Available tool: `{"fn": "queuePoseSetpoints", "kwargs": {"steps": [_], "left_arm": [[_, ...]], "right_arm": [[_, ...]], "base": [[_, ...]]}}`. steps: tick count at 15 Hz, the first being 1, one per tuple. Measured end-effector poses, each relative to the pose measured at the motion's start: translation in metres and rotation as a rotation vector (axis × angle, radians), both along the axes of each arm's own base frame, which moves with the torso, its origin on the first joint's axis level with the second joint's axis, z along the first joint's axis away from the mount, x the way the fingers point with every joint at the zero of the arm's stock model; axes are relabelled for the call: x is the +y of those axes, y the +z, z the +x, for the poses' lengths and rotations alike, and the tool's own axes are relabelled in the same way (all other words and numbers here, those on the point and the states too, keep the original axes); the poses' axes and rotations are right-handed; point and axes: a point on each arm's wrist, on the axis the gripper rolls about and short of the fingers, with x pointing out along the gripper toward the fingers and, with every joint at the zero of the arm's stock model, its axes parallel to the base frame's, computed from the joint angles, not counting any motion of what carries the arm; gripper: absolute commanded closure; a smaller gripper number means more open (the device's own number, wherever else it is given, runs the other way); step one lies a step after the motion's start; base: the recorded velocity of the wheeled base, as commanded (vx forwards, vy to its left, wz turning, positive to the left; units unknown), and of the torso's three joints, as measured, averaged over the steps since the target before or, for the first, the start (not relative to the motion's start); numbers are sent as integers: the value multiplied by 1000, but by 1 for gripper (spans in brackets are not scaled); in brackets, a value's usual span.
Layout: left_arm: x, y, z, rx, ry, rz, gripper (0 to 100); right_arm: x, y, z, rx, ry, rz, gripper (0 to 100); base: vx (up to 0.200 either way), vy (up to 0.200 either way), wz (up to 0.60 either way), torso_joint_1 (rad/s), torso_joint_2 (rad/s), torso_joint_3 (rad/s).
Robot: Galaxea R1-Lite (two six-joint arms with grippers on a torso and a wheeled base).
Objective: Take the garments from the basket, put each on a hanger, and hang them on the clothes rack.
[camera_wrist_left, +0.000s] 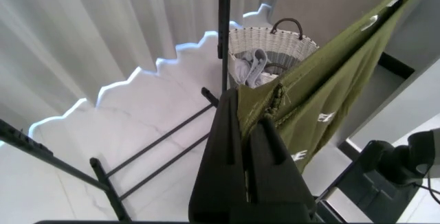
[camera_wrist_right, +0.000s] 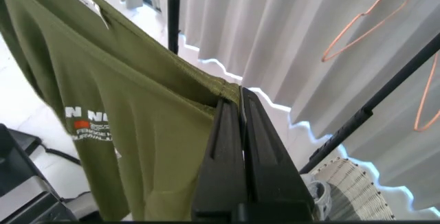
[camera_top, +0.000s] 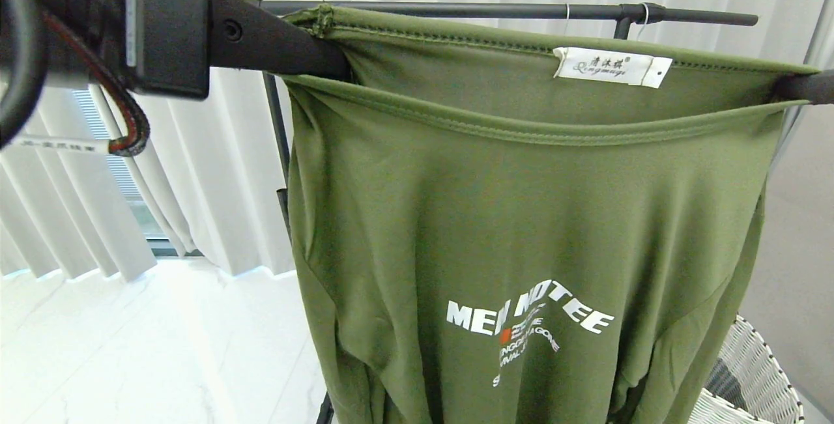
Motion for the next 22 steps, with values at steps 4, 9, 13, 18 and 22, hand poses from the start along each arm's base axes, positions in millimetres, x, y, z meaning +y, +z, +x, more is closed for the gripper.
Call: {"fn": "queuePoseSetpoints", "kwargs": {"steps": [4, 9, 13, 18, 22], "left_arm": [[0, 0, 0, -1, 3, 1, 100], [2, -2, 6, -24, 110, 34, 100], [2, -10, 13, -13, 175, 75, 100], [9, -24, 19, -19, 341, 164, 100], [16, -28, 13, -15, 350, 175, 100]], "right_arm": [[0, -4, 0, 10, -8, -9, 0], [-6, -15, -8, 30, -10, -19, 0], [-24, -27, -9, 40, -205, -53, 0], [-61, -52, 13, 104, -685, -309, 0], [-75, -66, 21, 112, -767, -408, 0]], "base": [[0, 0, 0, 0, 0, 0], [0, 0, 0, 0, 0, 0], [0, 0, 0, 0, 0, 0], [0, 0, 0, 0, 0, 0], [0, 0, 0, 0, 0, 0]]}}
